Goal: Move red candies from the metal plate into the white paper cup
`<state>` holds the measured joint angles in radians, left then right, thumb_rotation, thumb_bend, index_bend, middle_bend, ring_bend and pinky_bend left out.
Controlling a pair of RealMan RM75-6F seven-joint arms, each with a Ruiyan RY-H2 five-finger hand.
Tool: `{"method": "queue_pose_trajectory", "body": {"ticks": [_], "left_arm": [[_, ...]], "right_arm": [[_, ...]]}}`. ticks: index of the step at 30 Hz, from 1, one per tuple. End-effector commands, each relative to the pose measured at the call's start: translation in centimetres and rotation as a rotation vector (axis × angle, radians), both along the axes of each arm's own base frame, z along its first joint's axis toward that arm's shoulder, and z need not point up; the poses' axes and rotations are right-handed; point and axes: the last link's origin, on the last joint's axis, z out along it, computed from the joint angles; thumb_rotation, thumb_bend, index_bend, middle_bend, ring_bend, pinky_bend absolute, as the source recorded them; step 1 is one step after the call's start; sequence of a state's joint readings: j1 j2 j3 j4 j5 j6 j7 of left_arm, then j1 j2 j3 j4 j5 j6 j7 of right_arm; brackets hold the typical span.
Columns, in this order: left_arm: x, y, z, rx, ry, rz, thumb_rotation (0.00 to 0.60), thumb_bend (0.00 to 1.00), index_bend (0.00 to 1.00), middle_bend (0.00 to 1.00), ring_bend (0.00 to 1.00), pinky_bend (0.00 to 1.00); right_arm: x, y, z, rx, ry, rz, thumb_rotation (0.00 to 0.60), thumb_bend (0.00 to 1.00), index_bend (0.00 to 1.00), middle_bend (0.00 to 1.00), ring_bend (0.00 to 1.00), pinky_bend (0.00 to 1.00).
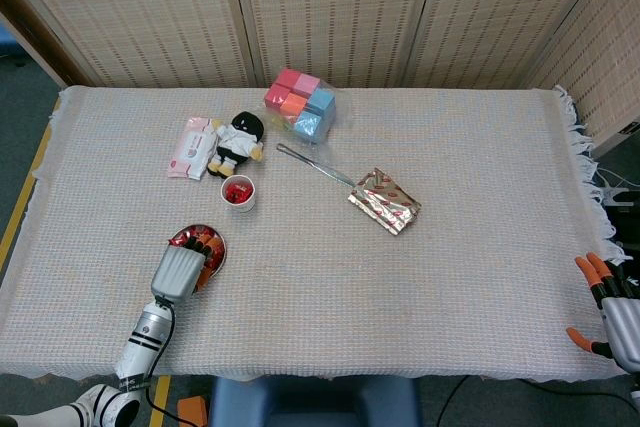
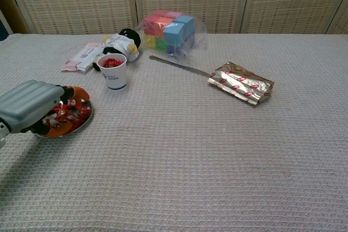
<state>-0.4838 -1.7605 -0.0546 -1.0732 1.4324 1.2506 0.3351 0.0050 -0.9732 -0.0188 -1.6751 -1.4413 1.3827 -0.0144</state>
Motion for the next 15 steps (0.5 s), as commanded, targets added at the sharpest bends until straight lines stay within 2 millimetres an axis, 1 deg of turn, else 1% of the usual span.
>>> {"method": "queue_pose_trajectory", "body": {"ticks": [1, 6, 9, 15], "left_arm": [[-0.12, 0.33, -0.19, 0.001, 0.044, -0.012, 0.600, 0.37, 0.26, 0.27, 0.31, 0.85], [-0.63, 0.53, -0.53, -0.020, 0.097, -0.003, 0.600, 0.37, 0.28, 0.27, 0.31, 0.86], [-0.76, 0.55, -0.64, -0.023, 0.101, 0.000, 0.600, 0.38, 0.29, 0.28, 0.31, 0.87], [-0.89, 0.95, -0.59, -0.015, 0.099, 0.007, 0.600, 0.37, 0.34, 0.32, 0.36, 0.90]], "right_arm": [[-0.02, -0.03, 0.01, 0.000, -0.004, 0.002, 0.600, 0.09, 0.00, 0.00, 0.00, 0.20], [-0.04, -0.12, -0.08, 0.005, -0.007, 0.003, 0.600, 0.09, 0.00, 0.00, 0.00, 0.21], [-0.06, -0.14, -0.11, 0.007, -0.006, 0.001, 0.600, 0.09, 0.00, 0.00, 0.00, 0.21], [-0.08, -0.20, -0.17, 0.010, -0.006, -0.002, 0.600, 0.09, 0.00, 0.00, 0.00, 0.21]]}}
